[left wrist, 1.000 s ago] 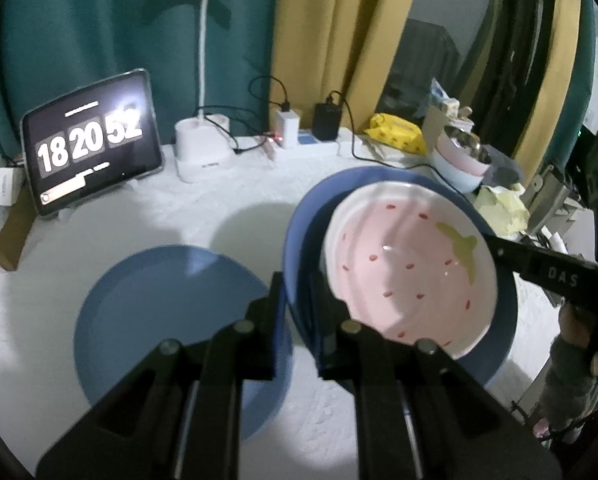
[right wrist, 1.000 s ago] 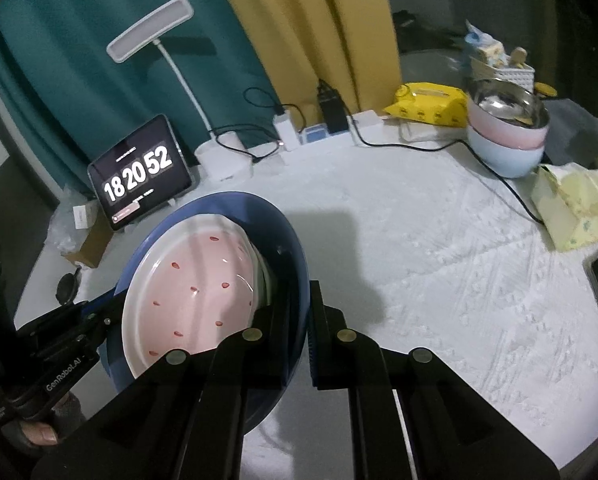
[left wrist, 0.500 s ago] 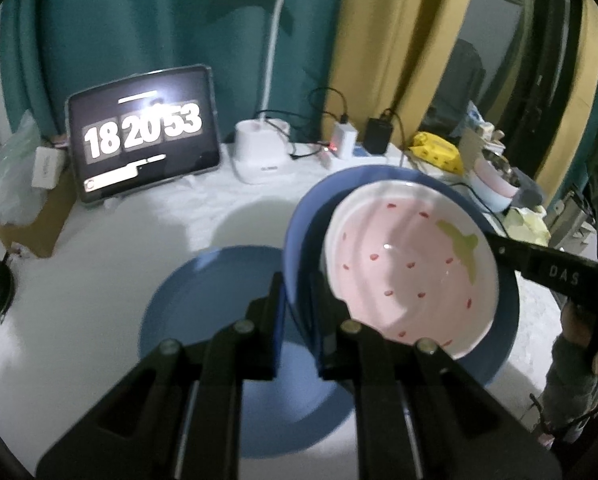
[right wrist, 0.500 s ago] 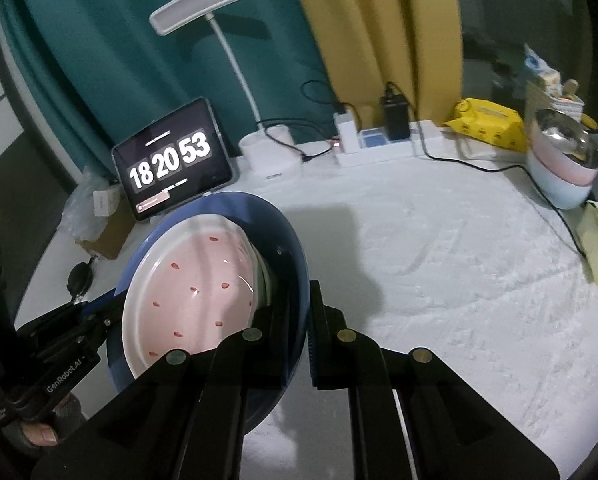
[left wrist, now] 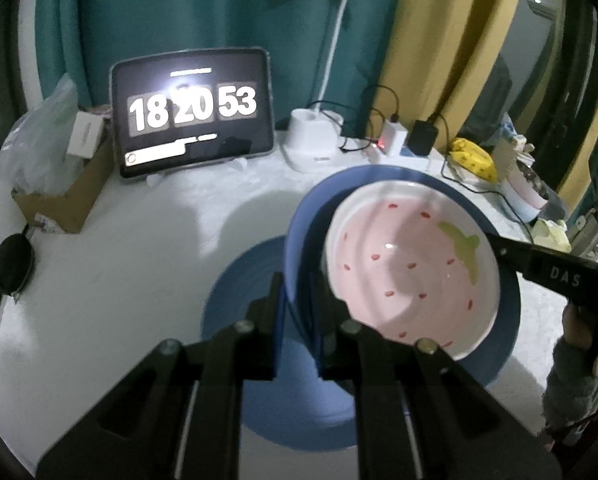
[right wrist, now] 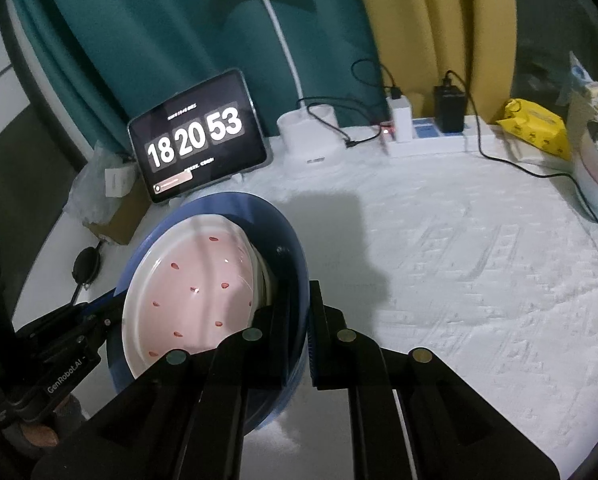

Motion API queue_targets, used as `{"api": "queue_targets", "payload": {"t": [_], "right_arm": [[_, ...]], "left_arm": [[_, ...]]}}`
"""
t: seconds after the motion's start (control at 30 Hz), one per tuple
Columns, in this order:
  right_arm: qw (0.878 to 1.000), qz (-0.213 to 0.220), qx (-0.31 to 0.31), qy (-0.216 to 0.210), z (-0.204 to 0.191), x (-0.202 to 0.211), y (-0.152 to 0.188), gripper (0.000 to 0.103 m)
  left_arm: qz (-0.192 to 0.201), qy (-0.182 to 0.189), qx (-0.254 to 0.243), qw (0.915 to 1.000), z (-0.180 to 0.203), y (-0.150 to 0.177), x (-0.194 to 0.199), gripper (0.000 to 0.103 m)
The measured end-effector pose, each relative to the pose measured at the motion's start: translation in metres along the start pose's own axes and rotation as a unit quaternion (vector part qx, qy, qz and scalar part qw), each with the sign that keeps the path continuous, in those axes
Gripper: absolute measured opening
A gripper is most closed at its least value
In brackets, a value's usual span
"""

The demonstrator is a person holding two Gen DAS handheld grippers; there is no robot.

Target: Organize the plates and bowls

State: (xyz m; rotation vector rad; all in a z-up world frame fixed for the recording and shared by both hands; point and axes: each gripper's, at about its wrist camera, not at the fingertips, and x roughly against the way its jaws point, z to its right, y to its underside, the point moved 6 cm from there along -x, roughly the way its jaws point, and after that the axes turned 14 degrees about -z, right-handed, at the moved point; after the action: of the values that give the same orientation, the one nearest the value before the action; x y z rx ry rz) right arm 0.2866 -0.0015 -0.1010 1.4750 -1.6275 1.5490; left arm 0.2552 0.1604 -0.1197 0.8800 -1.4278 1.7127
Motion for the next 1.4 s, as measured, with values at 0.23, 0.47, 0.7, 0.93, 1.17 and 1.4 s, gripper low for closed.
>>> {"api": "queue_targets", "payload": {"t": [0.23, 0.47, 0.7, 0.93, 1.17, 1.4], "right_arm": [[1.0, -0.015, 0.008, -0.001, -0.017, -0.02, -0.003, 0.008], [1.0, -0.029, 0.007, -0.003, -0.021, -0.038, -0.008, 0.008], [0.999, -0.034, 0.008, 0.015, -0.02, -0.048, -0.011, 0.009], [0.999, -0.03, 0.013, 0.032, -0.021, -0.049, -0.012, 0.01], [0.999, -0.035, 0.015, 0.039, -0.02, -0.048, -0.012, 0.01], [0.998, -0.04, 0.017, 0.045, -0.017, -0.047, -0.013, 0.017]], "left_arm": [[-0.009, -0.008, 0.014, 0.9998, -0.021, 0.003, -0.008, 0.01], [-0.008, -0.013, 0.017, 0.9997, -0.031, 0.0, -0.01, 0.01], [0.0, -0.036, 0.007, 0.9993, -0.028, -0.004, -0.011, 0.011], [-0.005, -0.035, 0.014, 0.9993, -0.029, -0.007, -0.012, 0.011], [-0.005, -0.046, 0.014, 0.9988, -0.027, -0.008, -0.012, 0.011], [-0.007, -0.061, 0.021, 0.9979, -0.027, -0.006, -0.01, 0.015]]}}
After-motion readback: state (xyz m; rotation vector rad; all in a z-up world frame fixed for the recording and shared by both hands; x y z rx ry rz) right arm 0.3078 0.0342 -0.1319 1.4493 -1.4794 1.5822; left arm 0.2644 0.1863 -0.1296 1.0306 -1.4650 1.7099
